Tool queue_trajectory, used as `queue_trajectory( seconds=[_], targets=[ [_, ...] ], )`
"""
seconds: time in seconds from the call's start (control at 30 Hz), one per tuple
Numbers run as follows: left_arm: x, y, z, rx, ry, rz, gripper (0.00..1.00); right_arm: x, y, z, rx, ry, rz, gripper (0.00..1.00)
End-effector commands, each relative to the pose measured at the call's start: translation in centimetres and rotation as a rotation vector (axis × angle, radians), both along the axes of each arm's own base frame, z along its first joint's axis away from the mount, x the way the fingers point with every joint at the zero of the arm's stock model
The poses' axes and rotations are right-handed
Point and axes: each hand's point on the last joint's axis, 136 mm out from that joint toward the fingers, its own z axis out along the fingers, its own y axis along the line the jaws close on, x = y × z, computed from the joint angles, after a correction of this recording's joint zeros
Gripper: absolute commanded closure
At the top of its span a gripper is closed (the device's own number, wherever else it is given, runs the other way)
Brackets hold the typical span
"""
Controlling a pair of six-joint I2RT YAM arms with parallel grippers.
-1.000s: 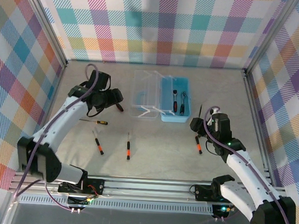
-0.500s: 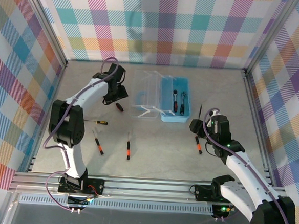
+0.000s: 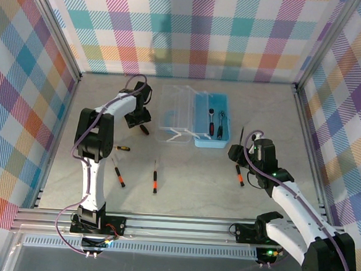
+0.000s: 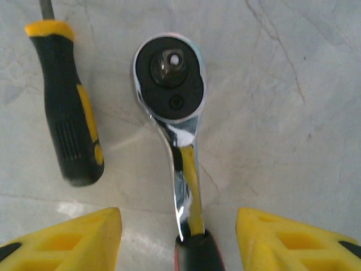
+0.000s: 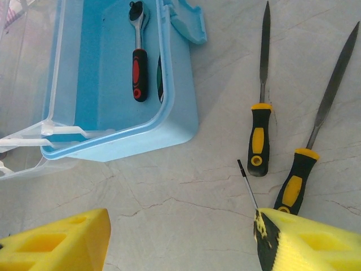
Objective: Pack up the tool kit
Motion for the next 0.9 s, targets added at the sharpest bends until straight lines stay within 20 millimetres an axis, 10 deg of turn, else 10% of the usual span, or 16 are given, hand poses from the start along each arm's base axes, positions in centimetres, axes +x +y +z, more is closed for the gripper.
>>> queue_trajectory(
  seconds=[0.0, 0.53, 0.87],
  targets=[
    [2.0, 0.7, 0.0, 0.018, -0.036, 0.01, 0.47, -0.1, 0.5, -0.3, 0.026, 0.004, 0.012, 0.32],
    [1.7, 0.2, -1.8, -0.015, 0.032, -0.099, 0.8, -0.2, -0.1, -0.1, -0.008, -0.002, 0.0, 0.32],
    [0.6, -0.8, 1.7, -0.062, -0.051, -0.169, 1.0, -0.3, -0.4, -0.2, -0.018, -0.005, -0.013, 0.32]
  ],
)
